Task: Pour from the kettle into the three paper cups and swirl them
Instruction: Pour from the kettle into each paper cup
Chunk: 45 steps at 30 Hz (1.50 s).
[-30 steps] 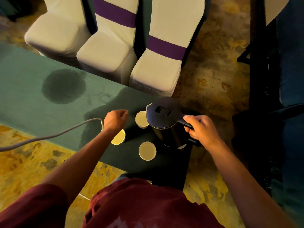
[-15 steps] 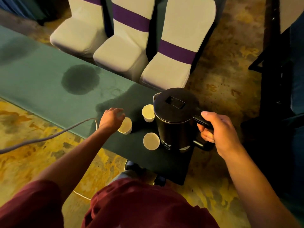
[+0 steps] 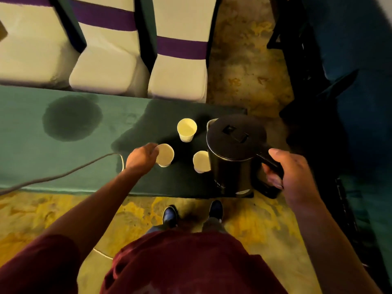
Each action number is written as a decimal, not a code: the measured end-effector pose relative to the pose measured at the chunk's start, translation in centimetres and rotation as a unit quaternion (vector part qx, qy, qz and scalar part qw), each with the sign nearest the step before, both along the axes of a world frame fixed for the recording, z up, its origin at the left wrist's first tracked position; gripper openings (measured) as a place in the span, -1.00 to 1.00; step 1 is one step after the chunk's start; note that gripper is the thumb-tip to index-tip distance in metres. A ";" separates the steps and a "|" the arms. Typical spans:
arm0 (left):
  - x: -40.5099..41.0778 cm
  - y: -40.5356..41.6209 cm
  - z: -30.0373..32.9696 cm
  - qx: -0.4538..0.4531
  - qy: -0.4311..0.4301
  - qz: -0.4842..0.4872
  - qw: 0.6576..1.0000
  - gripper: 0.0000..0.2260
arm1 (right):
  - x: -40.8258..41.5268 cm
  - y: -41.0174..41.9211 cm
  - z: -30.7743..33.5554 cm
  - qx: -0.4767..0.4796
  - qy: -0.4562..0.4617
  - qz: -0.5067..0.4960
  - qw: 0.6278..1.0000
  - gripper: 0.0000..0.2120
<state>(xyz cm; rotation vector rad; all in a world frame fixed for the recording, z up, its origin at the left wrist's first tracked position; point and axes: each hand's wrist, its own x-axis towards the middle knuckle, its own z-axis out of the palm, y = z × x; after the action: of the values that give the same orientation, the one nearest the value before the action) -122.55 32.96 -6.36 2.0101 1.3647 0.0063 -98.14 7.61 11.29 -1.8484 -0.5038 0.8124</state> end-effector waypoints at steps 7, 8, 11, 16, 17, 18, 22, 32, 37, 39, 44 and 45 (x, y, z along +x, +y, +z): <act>-0.4 0.1 -0.2 -0.024 -0.012 -0.015 1.000 -0.68 | -4.5 -3.3 -0.3 -0.015 0.007 -0.022 1.000 -0.59; -0.4 -0.1 -0.2 -0.024 -0.013 -0.006 1.000 -0.67 | -5.0 -3.7 -0.5 -0.015 0.011 -0.023 1.000 -0.59; -0.3 -0.6 -0.1 -0.026 -0.017 0.019 0.999 -0.69 | -6.3 -4.8 -1.1 -0.015 0.035 -0.010 0.999 -0.59; -1.3 -0.8 -0.1 -0.029 -0.010 0.028 0.999 -0.70 | -8.8 -5.2 -2.4 -0.032 0.062 0.013 0.997 -0.59; -1.6 -0.8 -0.2 -0.033 -0.012 0.029 0.999 -0.70 | -9.3 -5.1 -2.6 -0.027 0.069 0.017 0.997 -0.60; -1.8 -0.7 -0.5 -0.038 -0.018 0.028 0.999 -0.70 | -9.9 -5.0 -2.8 -0.024 0.077 0.017 0.997 -0.61; -2.4 -0.5 -1.3 -0.044 -0.017 -0.005 0.999 -0.71 | -12.4 -3.7 -4.1 -0.039 0.064 0.029 0.997 -0.62; -2.9 1.1 -1.5 -0.059 -0.035 -0.099 0.993 -0.72 | -16.9 0.2 -5.8 -0.082 0.052 -0.009 0.995 -0.56; -3.1 1.9 -1.7 -0.083 -0.047 -0.117 0.989 -0.69 | -17.9 1.6 -6.0 -0.107 0.042 -0.020 0.993 -0.51; -3.2 2.2 -1.9 -0.100 -0.052 -0.120 0.986 -0.69 | -18.2 2.0 -6.0 -0.122 0.040 -0.028 0.991 -0.53; -3.4 2.5 -2.1 -0.124 -0.058 -0.122 0.983 -0.68 | -18.8 3.3 -5.5 -0.152 0.055 -0.030 0.986 -0.53; -3.4 2.5 -2.1 -0.125 -0.057 -0.127 0.982 -0.67 | -18.9 3.6 -5.4 -0.153 0.063 -0.032 0.986 -0.52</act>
<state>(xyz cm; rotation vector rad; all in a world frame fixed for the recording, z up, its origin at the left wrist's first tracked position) -125.95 35.51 -8.47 1.9247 0.9791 -0.1557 -117.04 11.23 5.89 -2.0660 -0.2465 0.9982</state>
